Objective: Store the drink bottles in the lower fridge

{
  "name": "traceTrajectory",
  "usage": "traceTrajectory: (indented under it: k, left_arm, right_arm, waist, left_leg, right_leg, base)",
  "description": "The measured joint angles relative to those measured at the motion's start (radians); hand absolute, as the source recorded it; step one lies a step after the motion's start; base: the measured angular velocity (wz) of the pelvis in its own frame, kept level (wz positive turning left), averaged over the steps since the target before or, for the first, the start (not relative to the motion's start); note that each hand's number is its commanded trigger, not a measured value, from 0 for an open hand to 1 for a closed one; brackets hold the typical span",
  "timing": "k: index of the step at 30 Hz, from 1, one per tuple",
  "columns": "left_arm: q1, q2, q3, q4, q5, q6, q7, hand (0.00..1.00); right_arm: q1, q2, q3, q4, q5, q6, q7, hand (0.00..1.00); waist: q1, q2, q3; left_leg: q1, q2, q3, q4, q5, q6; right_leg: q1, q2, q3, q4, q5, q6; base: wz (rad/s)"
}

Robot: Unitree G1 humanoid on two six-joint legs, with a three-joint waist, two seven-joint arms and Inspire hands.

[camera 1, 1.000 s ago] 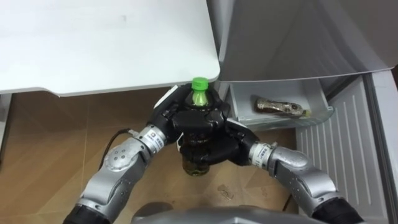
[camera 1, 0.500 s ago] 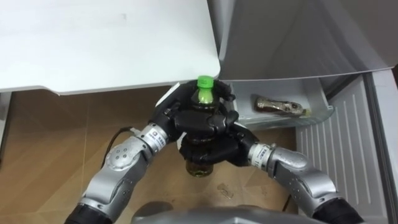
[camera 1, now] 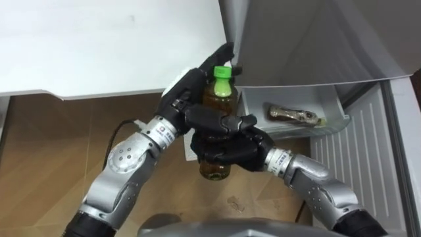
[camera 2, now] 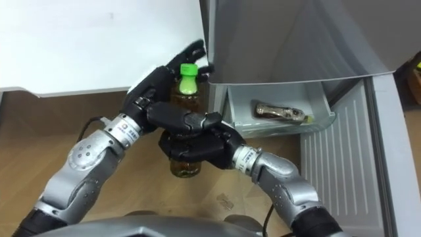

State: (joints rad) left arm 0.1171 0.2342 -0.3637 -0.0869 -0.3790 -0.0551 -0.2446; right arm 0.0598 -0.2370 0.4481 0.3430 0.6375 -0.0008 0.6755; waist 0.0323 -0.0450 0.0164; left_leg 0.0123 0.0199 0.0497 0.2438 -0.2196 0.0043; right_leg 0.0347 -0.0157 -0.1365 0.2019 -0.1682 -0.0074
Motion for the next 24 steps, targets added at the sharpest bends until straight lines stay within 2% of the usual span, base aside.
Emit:
traceTrajectory:
  k: [1,8,11,14,19,24]
  left_arm:
    - [-0.002,0.001,0.016,-0.024,0.019,-0.004,0.002,0.0]
    - [-0.01,-0.017,0.071,-0.206,0.021,-0.11,0.057,0.0]
    - [-0.015,-0.026,0.099,-0.251,0.02,-0.122,0.076,0.0]
    - [-0.05,-0.03,0.147,-0.298,0.017,-0.125,0.089,0.0]
    - [-0.07,-0.033,0.222,-0.369,0.022,-0.17,0.11,0.0]
    - [-0.069,-0.035,0.327,-0.406,0.062,-0.223,0.149,0.0]
  right_arm:
    - [0.0,-0.001,0.0,0.0,0.0,-0.004,0.015,1.0]
    - [0.022,-0.017,0.005,0.0,-0.006,-0.004,0.069,1.0]
    - [0.033,-0.019,0.001,0.0,-0.015,-0.012,0.069,1.0]
    - [0.054,-0.03,-0.004,-0.013,-0.027,-0.014,0.07,1.0]
    - [0.092,-0.043,-0.039,-0.036,-0.054,-0.013,0.109,1.0]
    - [0.142,-0.042,-0.121,-0.037,-0.098,-0.021,0.133,1.0]
  waist:
    - [0.001,0.0,0.0]
    - [0.004,0.001,0.0007]
    - [0.005,0.004,0.0022]
    - [0.005,0.012,0.004]
    - [0.018,0.032,0.0047]
    - [0.066,0.05,0.0054]
  left_leg:
    - [-0.001,0.0,-0.002,0.0,0.0,0.0]
    - [0.001,0.0,-0.004,-0.004,0.0,0.0]
    - [0.001,0.0,-0.004,-0.003,0.0,0.0]
    - [0.002,0.0,-0.007,-0.004,0.0,0.0]
    - [0.017,0.001,-0.008,-0.009,0.0,0.0]
    - [0.049,0.001,-0.002,-0.036,0.002,-0.003]
  right_leg:
    - [-0.001,0.0,-0.002,-0.001,0.0,0.0]
    - [-0.002,0.0,-0.003,0.0,0.0,0.0]
    - [-0.001,0.0,-0.002,0.0,0.0,0.0]
    - [0.0,0.001,-0.002,0.0,0.0,0.0]
    - [0.011,0.001,-0.003,0.002,0.0,0.0]
    - [0.035,0.001,-0.002,0.0,0.0,0.0]
  base:
    - [0.04]
    - [0.01]
    - [0.0]
    - [0.0]
    - [0.0]
    - [-0.04]
